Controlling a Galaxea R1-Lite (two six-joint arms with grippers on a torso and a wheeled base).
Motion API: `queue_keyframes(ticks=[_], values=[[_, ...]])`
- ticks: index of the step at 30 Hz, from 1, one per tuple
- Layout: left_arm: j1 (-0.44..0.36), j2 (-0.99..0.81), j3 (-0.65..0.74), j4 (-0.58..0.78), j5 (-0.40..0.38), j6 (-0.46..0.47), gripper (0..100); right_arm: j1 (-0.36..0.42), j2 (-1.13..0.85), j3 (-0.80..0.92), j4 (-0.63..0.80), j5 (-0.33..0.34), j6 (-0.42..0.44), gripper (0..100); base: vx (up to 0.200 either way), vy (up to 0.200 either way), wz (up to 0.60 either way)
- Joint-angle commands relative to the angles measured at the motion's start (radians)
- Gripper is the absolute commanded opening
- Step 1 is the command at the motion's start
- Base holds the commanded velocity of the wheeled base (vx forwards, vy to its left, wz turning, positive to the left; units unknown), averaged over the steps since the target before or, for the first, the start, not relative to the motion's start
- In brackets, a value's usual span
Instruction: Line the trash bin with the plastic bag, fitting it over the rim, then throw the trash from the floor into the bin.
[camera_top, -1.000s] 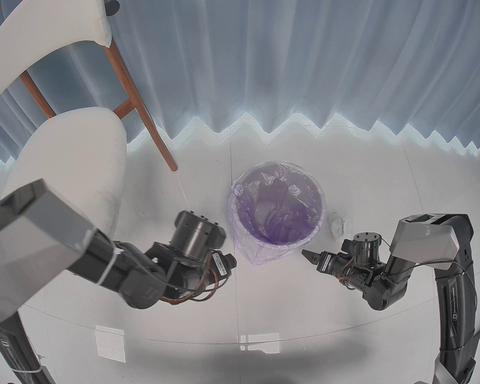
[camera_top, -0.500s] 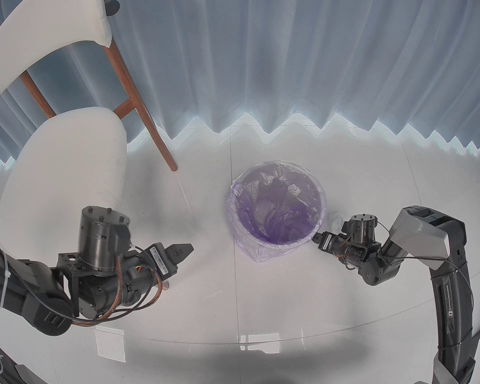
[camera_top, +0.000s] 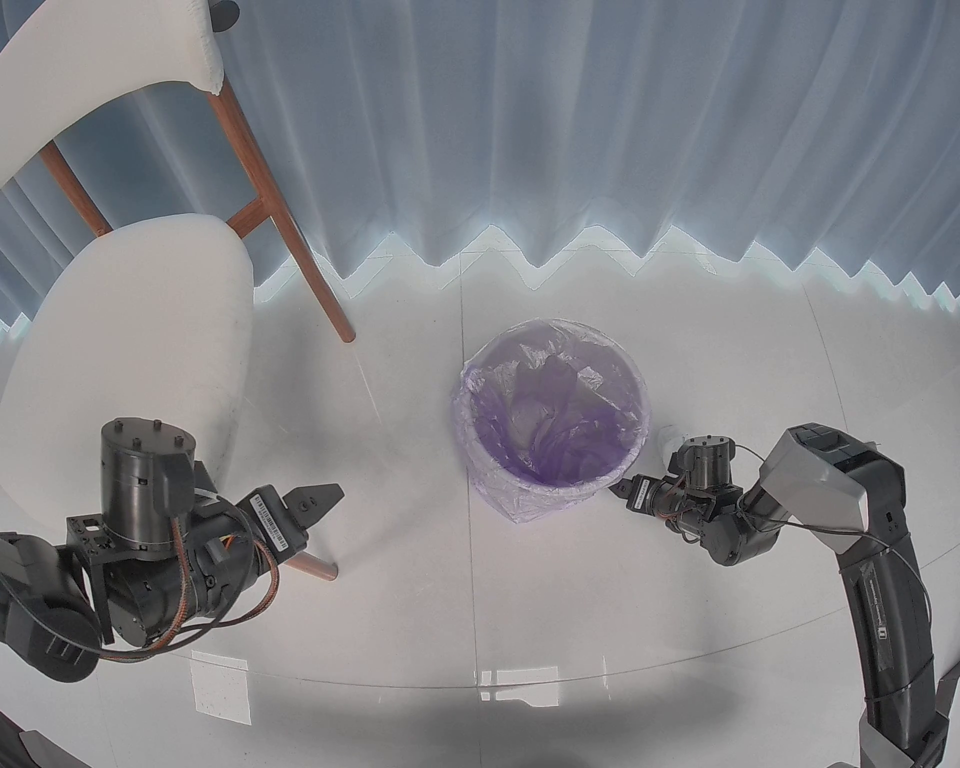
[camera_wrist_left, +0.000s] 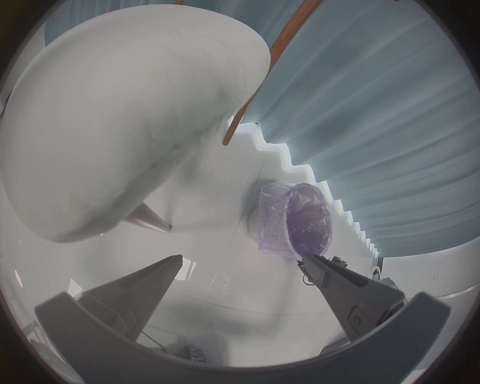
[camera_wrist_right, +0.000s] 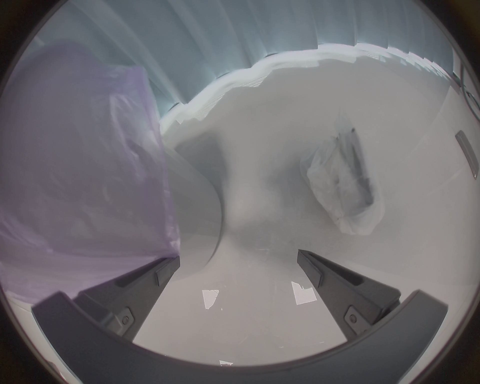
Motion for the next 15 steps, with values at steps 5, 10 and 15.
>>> queue_keyframes(ticks=[5, 10, 15], values=[[0.060, -0.112, 0.094, -0.003, 0.001, 0.015, 100, -0.007, 0.143, -0.280, 0.200, -0.083, -0.001, 100, 0.000, 0.000, 0.00], [0.063, -0.120, 0.098, -0.007, 0.001, 0.031, 100, -0.026, 0.097, -0.240, 0.203, -0.086, 0.015, 100, 0.000, 0.000, 0.00], [0.063, -0.118, 0.120, -0.058, -0.003, 0.066, 100, -0.055, -0.093, 0.040, 0.184, -0.064, 0.023, 100, 0.000, 0.000, 0.00]])
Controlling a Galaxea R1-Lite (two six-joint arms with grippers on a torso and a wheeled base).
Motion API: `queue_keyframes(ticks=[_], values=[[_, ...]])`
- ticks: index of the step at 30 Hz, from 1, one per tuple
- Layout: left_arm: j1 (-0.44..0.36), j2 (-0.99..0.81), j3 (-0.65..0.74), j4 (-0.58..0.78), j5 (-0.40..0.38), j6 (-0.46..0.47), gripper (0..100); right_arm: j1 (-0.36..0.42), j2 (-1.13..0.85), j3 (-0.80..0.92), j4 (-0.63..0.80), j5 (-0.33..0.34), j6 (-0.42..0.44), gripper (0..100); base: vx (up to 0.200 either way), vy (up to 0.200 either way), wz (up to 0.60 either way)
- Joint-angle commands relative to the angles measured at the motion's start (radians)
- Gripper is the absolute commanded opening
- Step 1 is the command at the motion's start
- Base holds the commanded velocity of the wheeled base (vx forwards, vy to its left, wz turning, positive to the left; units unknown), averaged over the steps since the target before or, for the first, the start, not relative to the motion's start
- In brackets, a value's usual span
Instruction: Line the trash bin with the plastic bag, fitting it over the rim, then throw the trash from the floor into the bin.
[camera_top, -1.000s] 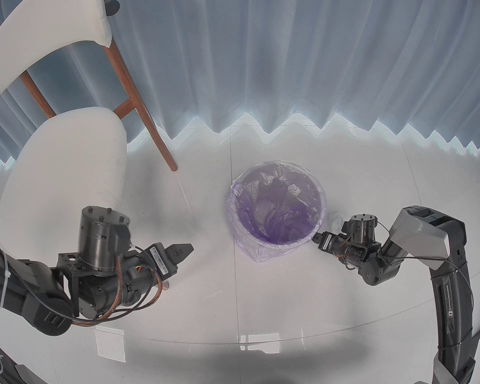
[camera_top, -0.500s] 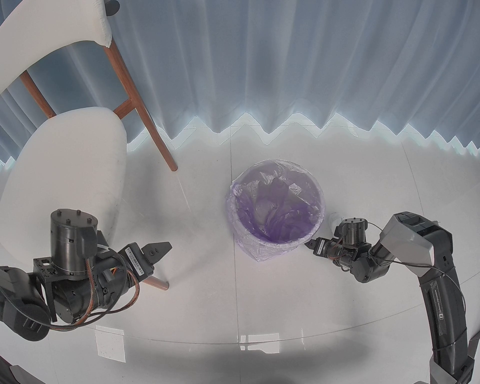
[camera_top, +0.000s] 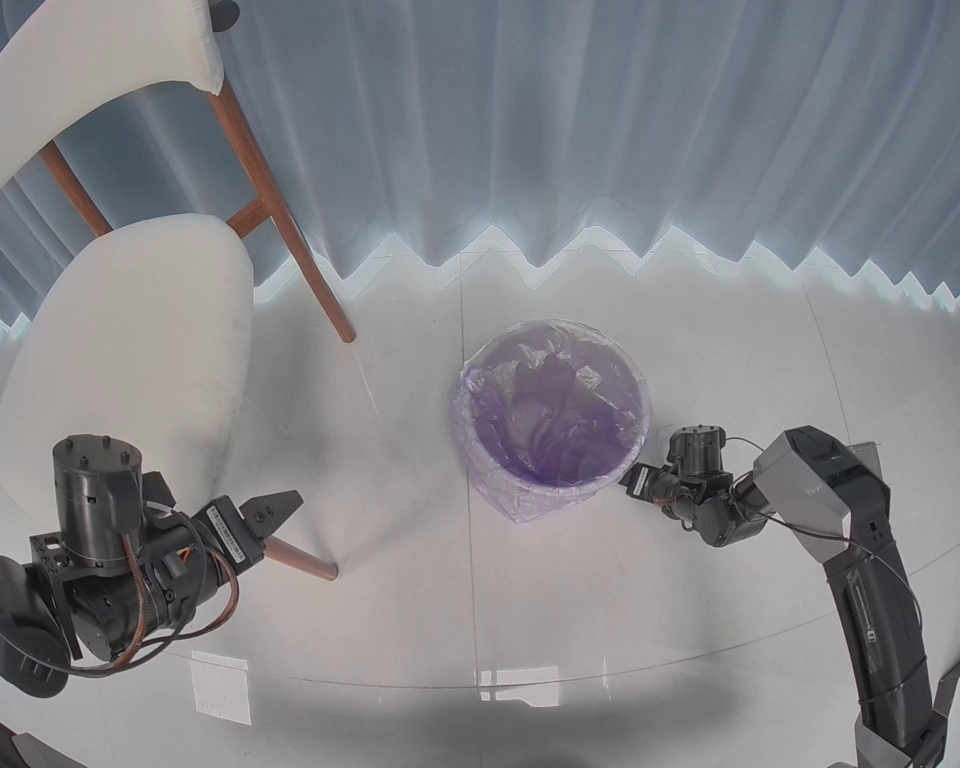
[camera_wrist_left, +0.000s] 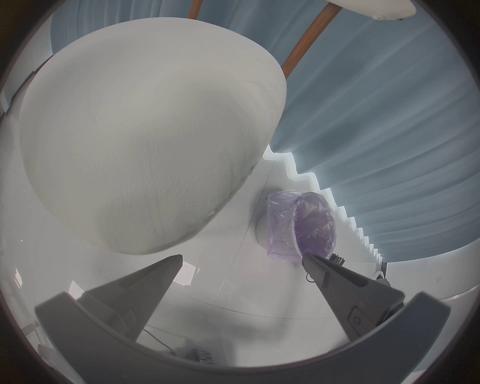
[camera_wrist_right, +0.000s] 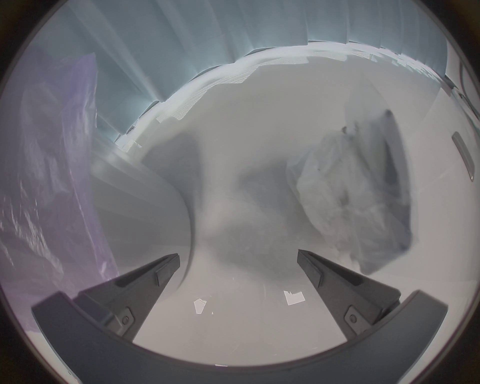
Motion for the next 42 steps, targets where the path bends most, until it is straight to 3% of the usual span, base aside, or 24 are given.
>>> queue_keyframes(ticks=[1, 2, 4, 6, 12, 16, 21, 23, 27, 30, 37, 42], values=[[0.008, -0.016, 0.029, -0.043, -0.004, 0.035, 100, -0.036, -0.186, 0.295, -0.007, 0.011, 0.011, 100, 0.000, 0.000, 0.00], [0.008, -0.011, 0.052, -0.061, -0.008, 0.058, 100, -0.048, -0.340, 0.536, -0.040, 0.066, 0.002, 100, 0.000, 0.000, 0.00], [0.007, -0.011, 0.061, -0.063, -0.008, 0.066, 100, -0.051, -0.392, 0.625, -0.067, 0.083, 0.002, 100, 0.000, 0.000, 0.00], [0.005, -0.013, 0.072, -0.064, -0.024, 0.078, 100, -0.053, -0.518, 0.854, -0.190, 0.102, 0.002, 100, 0.000, 0.000, 0.00], [0.005, -0.014, 0.107, -0.090, -0.039, 0.086, 100, -0.014, -0.677, 1.234, -0.483, 0.135, 0.004, 100, 0.000, 0.000, 0.00], [0.005, -0.010, 0.126, -0.092, -0.042, 0.129, 100, 0.022, -0.703, 1.412, -0.713, 0.178, 0.002, 100, 0.000, 0.000, 0.00], [0.005, -0.010, 0.124, -0.113, -0.056, 0.140, 100, 0.045, -0.691, 1.483, -0.935, 0.241, 0.011, 100, 0.000, 0.000, 0.00], [0.005, -0.013, 0.127, -0.116, -0.056, 0.140, 100, 0.078, -0.711, 1.469, -0.937, 0.246, 0.066, 100, 0.000, 0.000, 0.00], [0.008, -0.019, 0.135, -0.118, -0.056, 0.140, 100, 0.154, -0.780, 1.409, -0.885, 0.240, 0.313, 100, 0.000, 0.000, 0.00], [0.010, -0.027, 0.144, -0.118, -0.054, 0.138, 100, 0.173, -0.804, 1.299, -0.794, 0.241, 0.421, 100, 0.000, 0.000, 0.00], [0.024, -0.037, 0.159, -0.145, -0.057, 0.138, 100, 0.217, -0.732, 1.049, -0.590, 0.235, 0.398, 100, 0.000, 0.000, 0.00], [0.103, -0.037, 0.169, -0.234, -0.123, 0.140, 100, 0.217, -0.743, 0.852, -0.296, 0.178, 0.396, 100, 0.000, 0.000, 0.00]])
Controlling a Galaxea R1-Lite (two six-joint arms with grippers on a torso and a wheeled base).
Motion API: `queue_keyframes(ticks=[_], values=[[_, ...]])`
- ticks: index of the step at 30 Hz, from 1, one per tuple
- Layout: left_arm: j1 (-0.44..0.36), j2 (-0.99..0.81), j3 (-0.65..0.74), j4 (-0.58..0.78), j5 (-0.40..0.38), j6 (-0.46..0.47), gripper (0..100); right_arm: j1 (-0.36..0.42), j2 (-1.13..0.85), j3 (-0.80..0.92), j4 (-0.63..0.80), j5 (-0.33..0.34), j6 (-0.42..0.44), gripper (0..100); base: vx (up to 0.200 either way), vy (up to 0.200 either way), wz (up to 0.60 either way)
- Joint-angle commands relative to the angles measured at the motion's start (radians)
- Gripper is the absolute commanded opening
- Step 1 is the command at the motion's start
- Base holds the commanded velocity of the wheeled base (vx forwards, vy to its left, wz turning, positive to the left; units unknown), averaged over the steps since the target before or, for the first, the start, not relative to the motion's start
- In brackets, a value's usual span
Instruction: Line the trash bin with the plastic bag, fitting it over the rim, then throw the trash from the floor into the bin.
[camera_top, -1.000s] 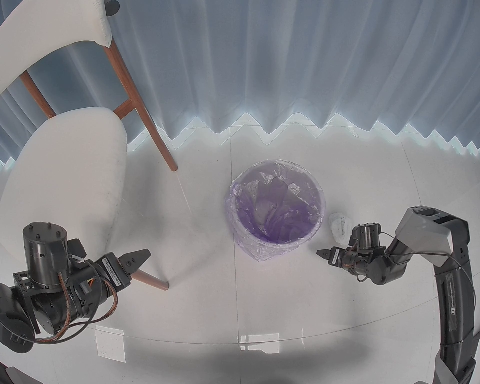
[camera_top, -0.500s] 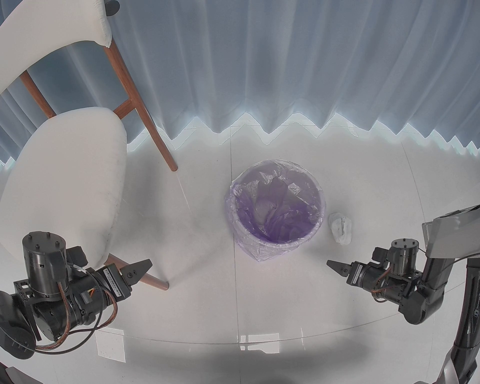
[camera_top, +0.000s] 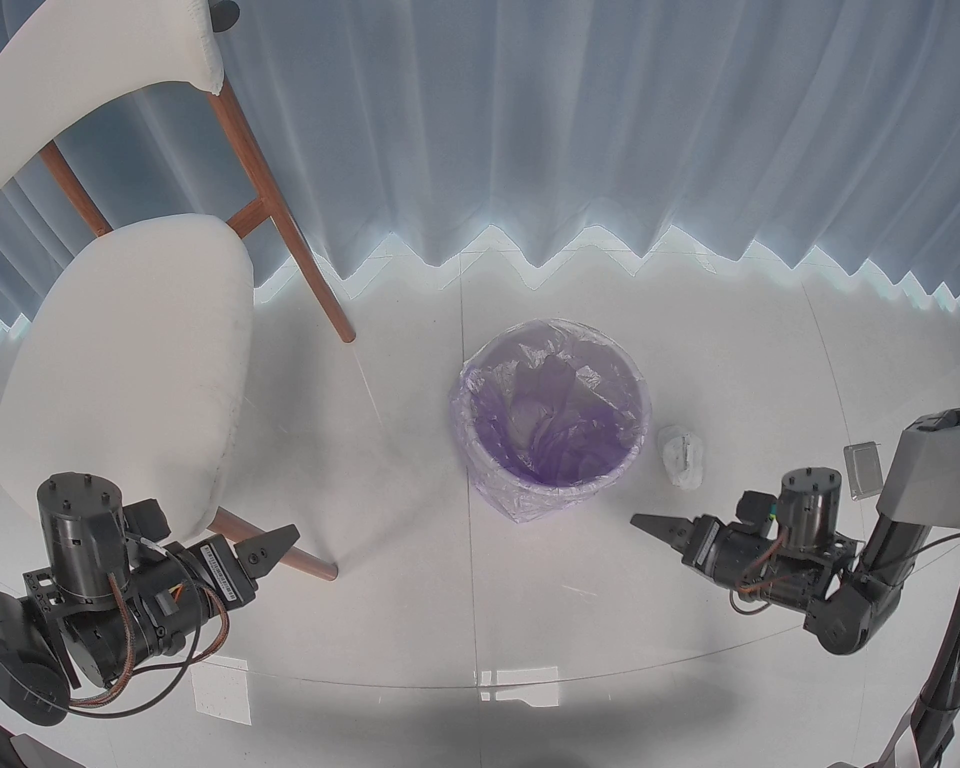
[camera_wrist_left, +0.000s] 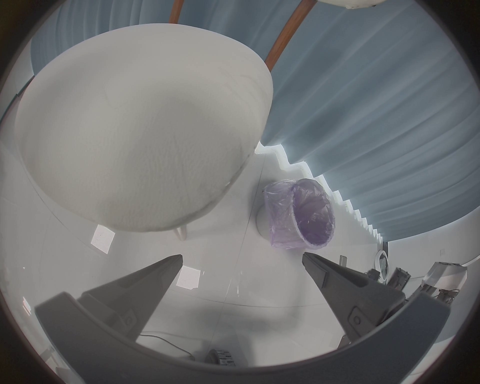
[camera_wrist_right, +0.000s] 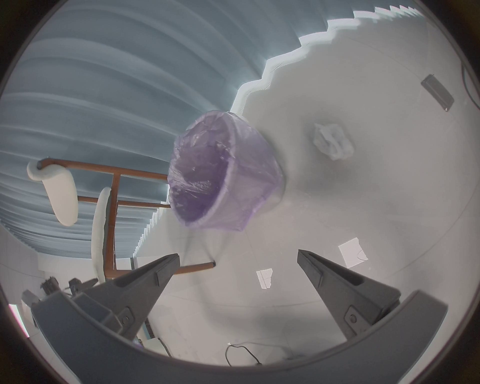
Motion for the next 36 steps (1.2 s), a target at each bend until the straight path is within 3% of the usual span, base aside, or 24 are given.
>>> queue_keyframes(ticks=[1, 3, 6, 9, 11, 12, 13, 14, 15, 20, 25, 30, 36], values=[[0.086, -0.011, 0.033, -0.104, -0.065, 0.009, 100, 0.067, -0.037, -0.420, 0.359, -0.036, 0.073, 100, 0.000, 0.000, 0.00], [0.137, -0.007, 0.061, -0.199, -0.109, 0.033, 100, 0.061, -0.038, -0.444, 0.425, -0.068, 0.056, 100, 0.100, 0.000, 0.00], [0.143, -0.007, 0.099, -0.247, -0.166, 0.081, 100, 0.035, -0.038, -0.431, 0.431, -0.096, -0.007, 100, 0.200, 0.000, 0.00], [0.135, -0.007, 0.156, -0.285, -0.214, 0.128, 100, -0.031, -0.041, -0.405, 0.426, -0.099, -0.128, 100, 0.200, 0.000, 0.00], [0.135, -0.003, 0.180, -0.311, -0.237, 0.154, 100, -0.091, -0.040, -0.395, 0.426, -0.093, -0.219, 100, 0.200, 0.000, 0.00], [0.135, -0.003, 0.180, -0.311, -0.237, 0.154, 100, -0.091, -0.040, -0.395, 0.426, -0.093, -0.219, 100, 0.200, 0.000, 0.00], [0.135, -0.005, 0.188, -0.323, -0.251, 0.162, 100, -0.160, -0.037, -0.394, 0.434, -0.080, -0.296, 100, 0.200, 0.000, 0.00], [0.132, -0.005, 0.186, -0.325, -0.252, 0.165, 100, -0.183, -0.035, -0.392, 0.434, -0.071, -0.314, 100, 0.200, 0.000, 0.00], [0.131, -0.005, 0.186, -0.325, -0.252, 0.167, 100, -0.194, -0.035, -0.392, 0.435, -0.065, -0.323, 100, 0.000, 0.000, 0.00], [0.117, -0.007, 0.188, -0.323, -0.249, 0.207, 100, -0.335, -0.006, -0.334, 0.451, -0.016, -0.530, 100, 0.000, 0.000, 0.00], [0.114, -0.011, 0.203, -0.323, -0.252, 0.220, 100, -0.349, 0.062, -0.286, 0.448, -0.027, -0.564, 100, 0.000, 0.000, 0.00], [0.112, -0.033, 0.228, -0.323, -0.252, 0.219, 100, -0.335, 0.207, -0.320, 0.425, -0.126, -0.618, 100, 0.000, 0.000, 0.00], [0.123, -0.072, 0.277, -0.323, -0.254, 0.216, 100, -0.313, 0.344, -0.418, 0.351, -0.159, -0.635, 100, 0.000, 0.000, 0.00]])
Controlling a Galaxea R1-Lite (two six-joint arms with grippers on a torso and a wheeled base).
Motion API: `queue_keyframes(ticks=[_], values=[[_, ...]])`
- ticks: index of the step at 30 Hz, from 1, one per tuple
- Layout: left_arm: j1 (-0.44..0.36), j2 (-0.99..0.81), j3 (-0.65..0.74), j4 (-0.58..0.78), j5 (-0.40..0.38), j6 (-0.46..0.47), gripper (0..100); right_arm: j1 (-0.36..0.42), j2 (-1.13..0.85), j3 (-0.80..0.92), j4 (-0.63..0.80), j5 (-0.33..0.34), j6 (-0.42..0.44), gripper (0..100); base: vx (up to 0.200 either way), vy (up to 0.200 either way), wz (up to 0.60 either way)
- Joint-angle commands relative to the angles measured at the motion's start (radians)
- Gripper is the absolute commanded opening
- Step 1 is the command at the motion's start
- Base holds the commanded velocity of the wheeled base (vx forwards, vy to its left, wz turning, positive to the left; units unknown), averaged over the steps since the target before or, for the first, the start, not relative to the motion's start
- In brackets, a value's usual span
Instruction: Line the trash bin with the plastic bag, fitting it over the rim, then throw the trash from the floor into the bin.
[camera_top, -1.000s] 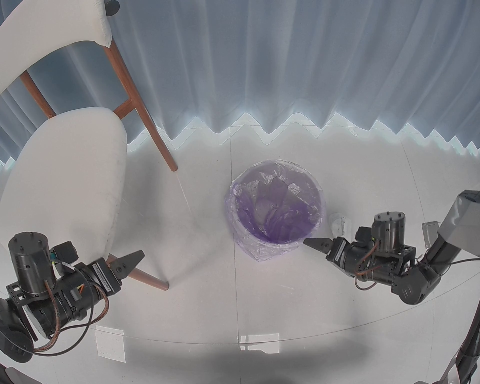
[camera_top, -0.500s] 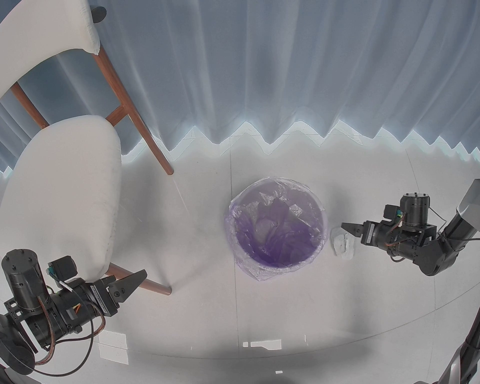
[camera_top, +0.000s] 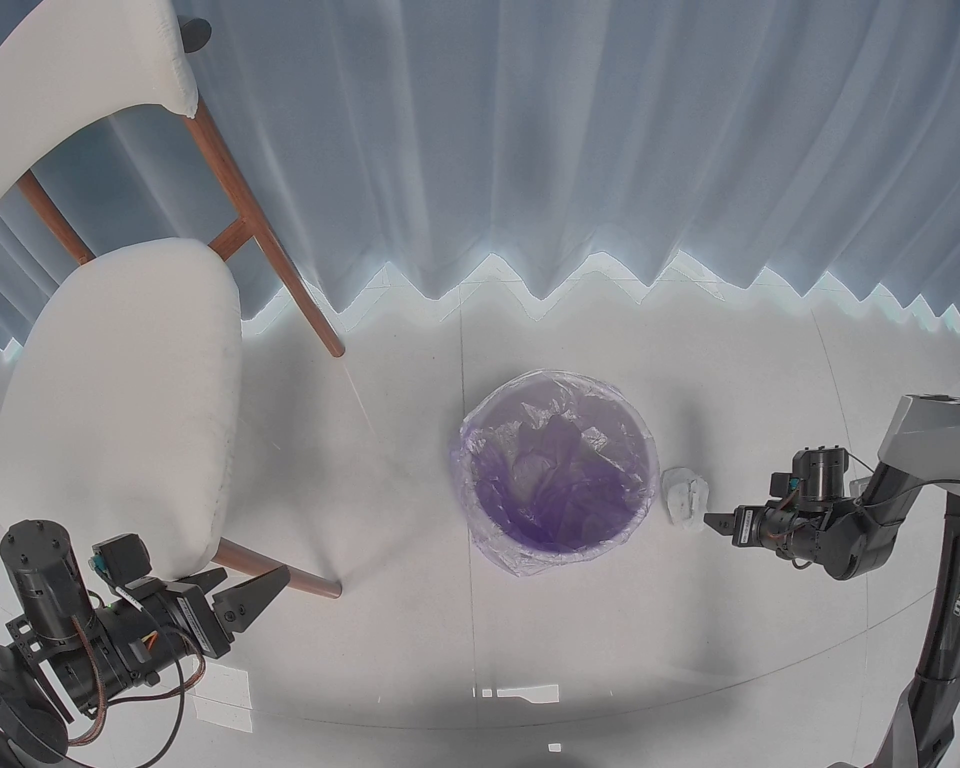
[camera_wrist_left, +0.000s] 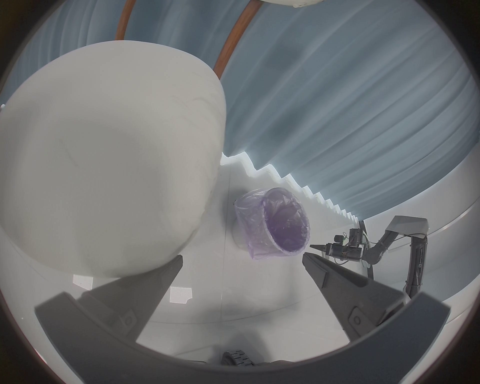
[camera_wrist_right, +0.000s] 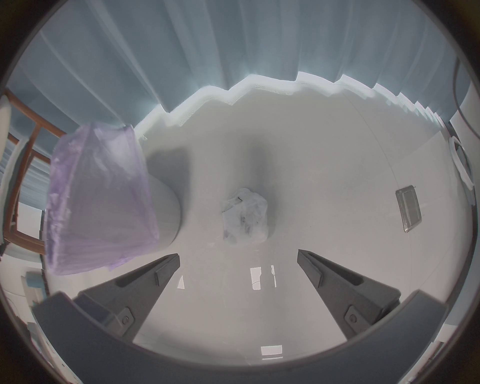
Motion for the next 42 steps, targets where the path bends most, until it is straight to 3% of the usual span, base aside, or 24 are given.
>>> queue_keyframes(ticks=[1, 9, 19, 31, 36, 37, 42], values=[[0.007, -0.046, 0.050, 0.004, -0.001, -0.002, 100, 0.025, 0.169, -0.102, -0.028, -0.037, -0.014, 100, 0.000, 0.000, 0.00], [0.038, -0.060, 0.052, 0.005, 0.008, 0.001, 100, 0.046, 0.303, -0.307, -0.001, -0.077, -0.024, 100, 0.000, 0.000, 0.00], [0.064, -0.082, 0.052, 0.004, 0.011, 0.003, 100, 0.057, 0.358, -0.608, 0.276, -0.086, -0.020, 100, 0.000, 0.000, 0.00], [0.087, -0.083, 0.052, 0.004, 0.012, 0.003, 100, 0.052, 0.470, -0.807, 0.381, -0.101, -0.019, 100, 0.000, 0.000, 0.00], [0.090, -0.083, 0.052, 0.004, 0.014, 0.003, 100, 0.051, 0.474, -0.815, 0.377, -0.112, -0.022, 100, 0.000, 0.000, 0.00], [0.090, -0.083, 0.052, 0.004, 0.012, 0.004, 100, 0.049, 0.470, -0.812, 0.374, -0.112, -0.022, 0, 0.000, 0.000, 0.00], [0.090, -0.083, 0.052, 0.004, 0.012, 0.004, 100, 0.035, 0.349, -0.729, 0.389, -0.110, -0.022, 0, 0.000, 0.000, 0.00]])
